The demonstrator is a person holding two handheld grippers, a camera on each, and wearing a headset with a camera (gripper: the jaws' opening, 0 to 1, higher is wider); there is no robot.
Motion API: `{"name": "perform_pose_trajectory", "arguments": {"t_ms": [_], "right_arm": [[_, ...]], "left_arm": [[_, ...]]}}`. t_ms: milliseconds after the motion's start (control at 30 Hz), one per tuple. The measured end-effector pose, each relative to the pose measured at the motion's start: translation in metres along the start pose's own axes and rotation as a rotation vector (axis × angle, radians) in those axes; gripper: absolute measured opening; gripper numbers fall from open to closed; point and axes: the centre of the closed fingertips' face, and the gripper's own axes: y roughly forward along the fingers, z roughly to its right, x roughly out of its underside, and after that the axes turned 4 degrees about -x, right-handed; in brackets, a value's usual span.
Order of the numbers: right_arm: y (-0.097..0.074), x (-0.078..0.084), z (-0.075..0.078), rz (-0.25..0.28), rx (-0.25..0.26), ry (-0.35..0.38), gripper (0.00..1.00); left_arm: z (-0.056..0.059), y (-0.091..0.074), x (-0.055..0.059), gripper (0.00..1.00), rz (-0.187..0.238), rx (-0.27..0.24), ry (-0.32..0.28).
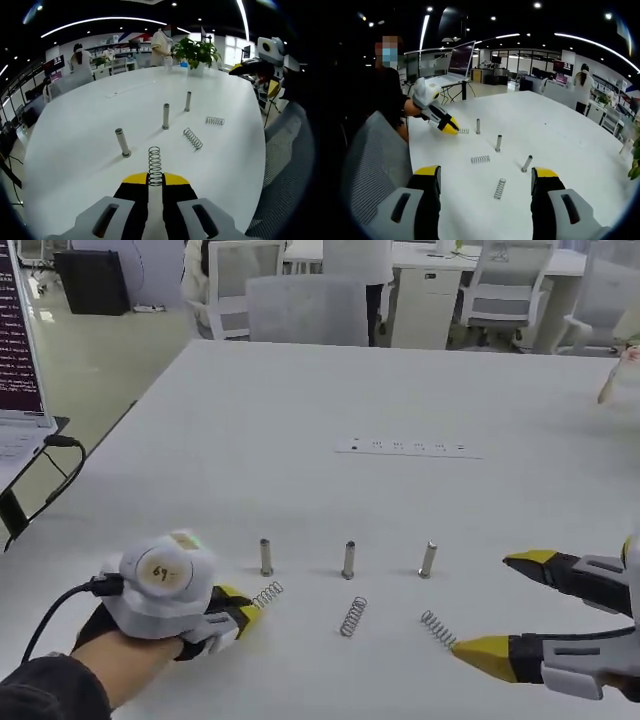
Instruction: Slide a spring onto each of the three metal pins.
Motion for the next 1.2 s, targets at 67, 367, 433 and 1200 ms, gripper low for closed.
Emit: {"name": "perform_pose_trajectory", "arguments": {"t_ms": [67, 367, 433, 1200], "right_arm": [[0.002, -0.004, -0.002, 0.001, -0.007, -0.009, 0.73], [0.008, -0.017, -0.011, 0.004, -0.042, -0.045, 0.72], [0.010, -0.019, -0.012, 0.008, -0.052, -0.050, 0.71], [0.029, -0.033, -0.044, 0.010, -0.188, -0.114, 0.63]], "left_arm": [[0.003, -0.005, -0.007, 0.02, 0.018, 0.006, 0.014], [0.023, -0.029, -0.032, 0.02, 0.082, 0.039, 0.067], [0.028, -0.033, -0.038, 0.02, 0.097, 0.046, 0.072], [0.085, -0.066, -0.075, 0.02, 0.191, 0.204, 0.201]]}}
